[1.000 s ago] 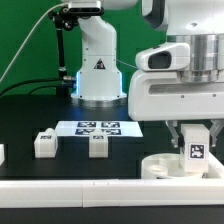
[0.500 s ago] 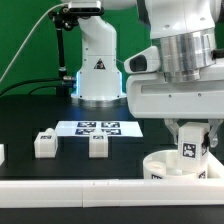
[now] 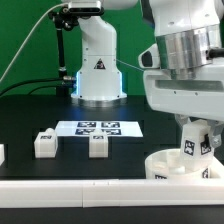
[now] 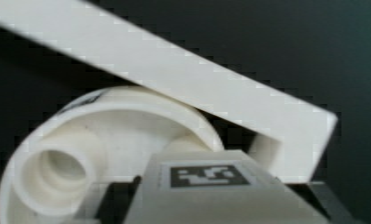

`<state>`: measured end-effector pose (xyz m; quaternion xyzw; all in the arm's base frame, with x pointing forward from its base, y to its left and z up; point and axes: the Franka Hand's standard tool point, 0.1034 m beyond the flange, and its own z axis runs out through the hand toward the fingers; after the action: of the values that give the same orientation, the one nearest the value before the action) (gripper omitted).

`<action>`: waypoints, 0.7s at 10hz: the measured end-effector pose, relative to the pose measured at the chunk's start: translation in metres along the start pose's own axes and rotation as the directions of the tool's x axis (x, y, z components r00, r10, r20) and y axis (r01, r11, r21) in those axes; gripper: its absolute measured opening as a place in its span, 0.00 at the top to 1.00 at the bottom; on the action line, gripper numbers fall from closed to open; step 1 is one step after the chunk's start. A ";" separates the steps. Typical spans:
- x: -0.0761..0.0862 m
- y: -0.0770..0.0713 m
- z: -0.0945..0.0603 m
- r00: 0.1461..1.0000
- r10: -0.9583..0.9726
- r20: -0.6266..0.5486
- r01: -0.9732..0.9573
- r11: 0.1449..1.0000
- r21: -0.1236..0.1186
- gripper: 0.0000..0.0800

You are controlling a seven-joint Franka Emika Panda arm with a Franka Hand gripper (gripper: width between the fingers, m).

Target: Assemble stool

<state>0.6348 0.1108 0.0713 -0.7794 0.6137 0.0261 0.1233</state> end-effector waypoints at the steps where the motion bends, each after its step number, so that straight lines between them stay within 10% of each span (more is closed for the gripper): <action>1: 0.000 -0.002 0.001 0.983 0.184 0.015 -0.184 0.982 0.030 0.58; 3: 0.002 -0.004 0.001 0.926 0.376 0.049 -0.378 0.922 0.081 0.58; 7: 0.000 -0.003 0.003 0.833 0.550 0.067 -0.554 0.830 0.069 0.58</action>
Offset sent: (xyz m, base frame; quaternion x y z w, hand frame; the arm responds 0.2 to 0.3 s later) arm -0.0063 0.0030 0.0013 0.0316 -0.0161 0.1808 0.9829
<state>0.6377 0.1121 0.0692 -0.5624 0.8101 0.0516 0.1574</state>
